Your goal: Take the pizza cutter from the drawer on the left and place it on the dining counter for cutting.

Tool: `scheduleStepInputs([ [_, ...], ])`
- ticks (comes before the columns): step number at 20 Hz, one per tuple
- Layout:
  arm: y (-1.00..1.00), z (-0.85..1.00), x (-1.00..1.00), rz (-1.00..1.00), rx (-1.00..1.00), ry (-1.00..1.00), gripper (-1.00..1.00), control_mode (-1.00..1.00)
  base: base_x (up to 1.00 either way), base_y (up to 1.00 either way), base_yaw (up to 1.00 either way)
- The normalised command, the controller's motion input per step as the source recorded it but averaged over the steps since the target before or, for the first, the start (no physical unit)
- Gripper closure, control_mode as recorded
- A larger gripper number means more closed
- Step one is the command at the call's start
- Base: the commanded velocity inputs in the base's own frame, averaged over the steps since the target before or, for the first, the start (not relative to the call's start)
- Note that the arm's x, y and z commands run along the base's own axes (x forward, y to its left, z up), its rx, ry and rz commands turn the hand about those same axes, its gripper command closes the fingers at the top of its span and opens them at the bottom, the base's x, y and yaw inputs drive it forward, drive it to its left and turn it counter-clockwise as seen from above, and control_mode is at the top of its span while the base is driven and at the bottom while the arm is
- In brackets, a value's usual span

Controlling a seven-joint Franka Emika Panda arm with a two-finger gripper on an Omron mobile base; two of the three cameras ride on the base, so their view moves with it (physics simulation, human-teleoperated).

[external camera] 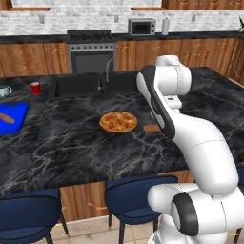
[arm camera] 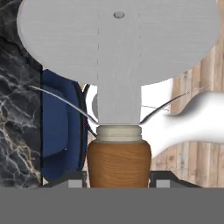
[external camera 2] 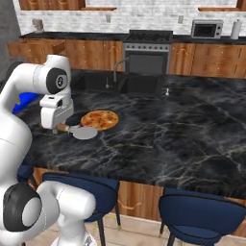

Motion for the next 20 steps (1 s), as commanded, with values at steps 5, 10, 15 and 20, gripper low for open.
scheduleStepInputs([
  [5, 0.0, 0.0, 0.0, 0.0, 0.0, 0.0, 1.0, 1.0, 0.52, 0.09, -0.25],
  [10, 0.0, 0.0, 0.0, 0.0, 0.0, 0.0, 1.0, 1.0, 0.65, 0.02, -0.1],
  [15, 0.0, -0.01, 0.2, 0.0, 0.0, 0.0, 1.0, -1.0, 0.46, 0.0, -0.01],
  [20, -0.08, -0.11, 1.0, 0.26, 0.0, 0.1, 1.0, -1.0, 0.0, 0.0, 0.0],
])
